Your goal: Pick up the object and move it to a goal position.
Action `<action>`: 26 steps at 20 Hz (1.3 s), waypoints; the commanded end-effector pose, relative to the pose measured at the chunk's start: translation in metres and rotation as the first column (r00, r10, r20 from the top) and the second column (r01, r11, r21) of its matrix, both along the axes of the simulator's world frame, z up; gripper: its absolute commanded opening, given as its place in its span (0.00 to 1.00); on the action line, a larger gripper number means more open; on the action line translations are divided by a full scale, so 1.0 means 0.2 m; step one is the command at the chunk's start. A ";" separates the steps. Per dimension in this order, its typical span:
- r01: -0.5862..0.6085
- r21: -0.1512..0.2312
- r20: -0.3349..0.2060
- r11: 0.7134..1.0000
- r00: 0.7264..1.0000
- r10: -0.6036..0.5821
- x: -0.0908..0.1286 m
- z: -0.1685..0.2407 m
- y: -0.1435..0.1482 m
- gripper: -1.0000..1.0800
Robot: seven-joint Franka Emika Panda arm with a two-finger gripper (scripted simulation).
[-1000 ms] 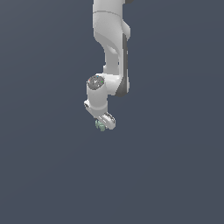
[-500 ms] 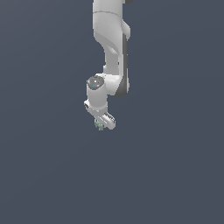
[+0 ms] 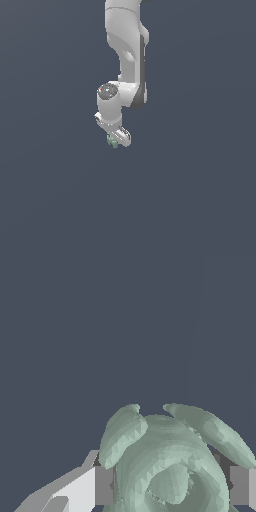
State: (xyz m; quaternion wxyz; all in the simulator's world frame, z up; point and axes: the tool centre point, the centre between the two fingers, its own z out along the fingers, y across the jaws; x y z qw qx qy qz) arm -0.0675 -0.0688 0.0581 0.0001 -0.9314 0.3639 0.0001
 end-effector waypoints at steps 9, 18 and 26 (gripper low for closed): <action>0.002 -0.001 0.000 1.000 1.000 -0.002 0.07 0.37 -0.05 0.00; 0.003 -0.003 0.000 1.000 1.000 -0.003 0.15 0.83 -0.12 0.00; 0.003 -0.003 0.000 1.000 1.000 -0.003 0.23 1.23 -0.18 0.00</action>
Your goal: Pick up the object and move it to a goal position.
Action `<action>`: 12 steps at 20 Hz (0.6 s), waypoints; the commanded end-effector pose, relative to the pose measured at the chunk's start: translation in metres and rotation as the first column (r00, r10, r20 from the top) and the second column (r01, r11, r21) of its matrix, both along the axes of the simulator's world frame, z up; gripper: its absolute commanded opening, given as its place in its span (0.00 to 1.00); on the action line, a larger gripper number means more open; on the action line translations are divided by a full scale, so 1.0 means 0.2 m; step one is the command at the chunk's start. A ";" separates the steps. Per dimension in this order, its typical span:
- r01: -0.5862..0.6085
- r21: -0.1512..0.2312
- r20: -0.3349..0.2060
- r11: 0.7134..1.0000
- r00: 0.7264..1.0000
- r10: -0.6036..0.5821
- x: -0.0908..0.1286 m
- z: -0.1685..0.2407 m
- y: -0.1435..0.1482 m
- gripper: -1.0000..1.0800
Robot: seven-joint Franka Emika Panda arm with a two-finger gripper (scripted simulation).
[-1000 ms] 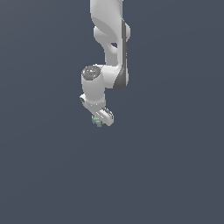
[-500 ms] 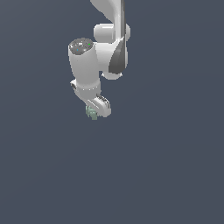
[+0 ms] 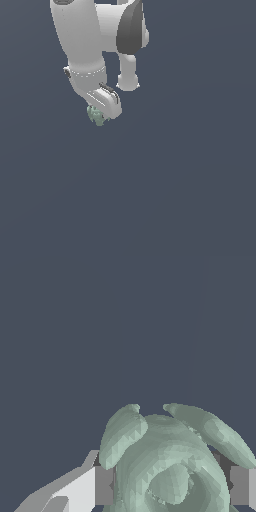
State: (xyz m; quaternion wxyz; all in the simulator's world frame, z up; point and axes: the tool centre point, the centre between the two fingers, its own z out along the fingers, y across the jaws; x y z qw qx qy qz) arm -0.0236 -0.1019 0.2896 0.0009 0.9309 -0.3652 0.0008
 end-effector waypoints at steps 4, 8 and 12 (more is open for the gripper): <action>-0.001 0.000 -0.001 1.000 1.000 0.001 0.05 0.27 -0.03 0.00; -0.001 0.000 -0.001 1.000 1.000 0.001 0.09 0.44 -0.06 0.00; -0.002 0.001 -0.001 1.000 1.000 0.002 0.13 0.59 -0.08 0.00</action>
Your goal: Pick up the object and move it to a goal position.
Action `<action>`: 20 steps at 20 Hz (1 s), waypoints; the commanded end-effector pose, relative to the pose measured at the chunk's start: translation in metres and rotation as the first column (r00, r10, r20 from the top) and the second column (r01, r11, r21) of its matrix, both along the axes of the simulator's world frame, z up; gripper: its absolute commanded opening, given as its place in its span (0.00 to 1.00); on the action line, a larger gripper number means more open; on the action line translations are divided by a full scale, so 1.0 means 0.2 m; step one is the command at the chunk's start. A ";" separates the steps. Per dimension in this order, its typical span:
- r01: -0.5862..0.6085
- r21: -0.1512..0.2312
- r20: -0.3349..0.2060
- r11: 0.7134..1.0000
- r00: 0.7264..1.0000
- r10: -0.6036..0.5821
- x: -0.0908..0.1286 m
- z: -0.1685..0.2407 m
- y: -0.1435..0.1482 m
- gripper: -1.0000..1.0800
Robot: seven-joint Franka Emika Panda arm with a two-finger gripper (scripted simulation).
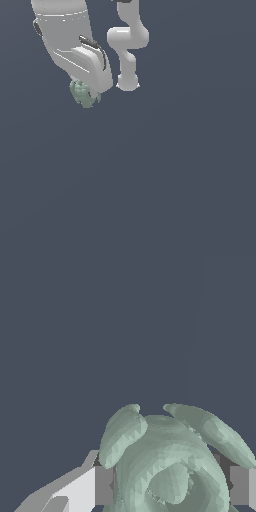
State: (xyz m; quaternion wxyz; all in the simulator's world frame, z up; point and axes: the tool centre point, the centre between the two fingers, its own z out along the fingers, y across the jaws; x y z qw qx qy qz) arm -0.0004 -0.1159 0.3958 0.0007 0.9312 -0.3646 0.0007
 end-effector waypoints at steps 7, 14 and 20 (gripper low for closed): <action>-0.002 0.001 -0.001 1.000 1.000 0.002 0.07 0.27 -0.04 0.00; -0.002 0.001 -0.001 1.000 1.000 0.002 0.11 0.43 -0.06 0.00; -0.002 0.001 -0.001 1.000 1.000 0.002 0.13 0.50 -0.07 0.00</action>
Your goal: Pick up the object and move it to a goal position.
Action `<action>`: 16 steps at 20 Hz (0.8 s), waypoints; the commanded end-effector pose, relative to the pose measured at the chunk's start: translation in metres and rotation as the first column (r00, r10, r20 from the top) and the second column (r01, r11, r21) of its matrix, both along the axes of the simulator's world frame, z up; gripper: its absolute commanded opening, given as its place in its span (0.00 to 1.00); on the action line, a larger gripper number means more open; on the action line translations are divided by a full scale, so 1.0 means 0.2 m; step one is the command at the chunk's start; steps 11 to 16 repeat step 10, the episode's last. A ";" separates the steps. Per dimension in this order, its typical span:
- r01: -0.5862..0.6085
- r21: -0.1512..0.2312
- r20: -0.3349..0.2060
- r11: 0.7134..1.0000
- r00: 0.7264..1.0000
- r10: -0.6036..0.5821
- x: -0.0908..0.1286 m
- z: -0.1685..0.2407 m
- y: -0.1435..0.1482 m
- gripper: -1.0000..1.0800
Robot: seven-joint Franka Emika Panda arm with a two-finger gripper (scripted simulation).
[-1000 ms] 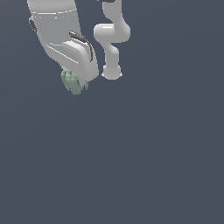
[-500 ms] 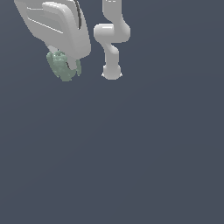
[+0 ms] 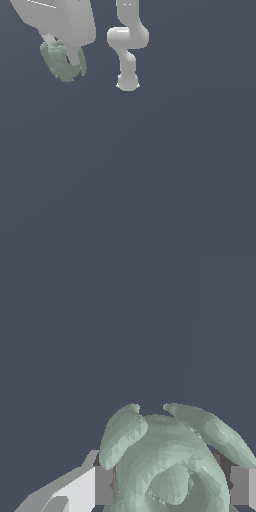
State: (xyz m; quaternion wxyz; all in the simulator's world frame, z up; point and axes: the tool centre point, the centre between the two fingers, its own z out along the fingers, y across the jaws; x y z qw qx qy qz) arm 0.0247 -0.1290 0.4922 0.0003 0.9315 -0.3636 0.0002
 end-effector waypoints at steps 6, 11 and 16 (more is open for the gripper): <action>0.000 0.001 0.000 1.000 1.000 0.000 0.02 0.05 -0.01 0.00; 0.000 0.001 0.000 1.000 1.000 0.000 0.02 0.05 -0.01 0.00; 0.000 0.001 0.000 1.000 1.000 0.000 0.02 0.05 -0.01 0.00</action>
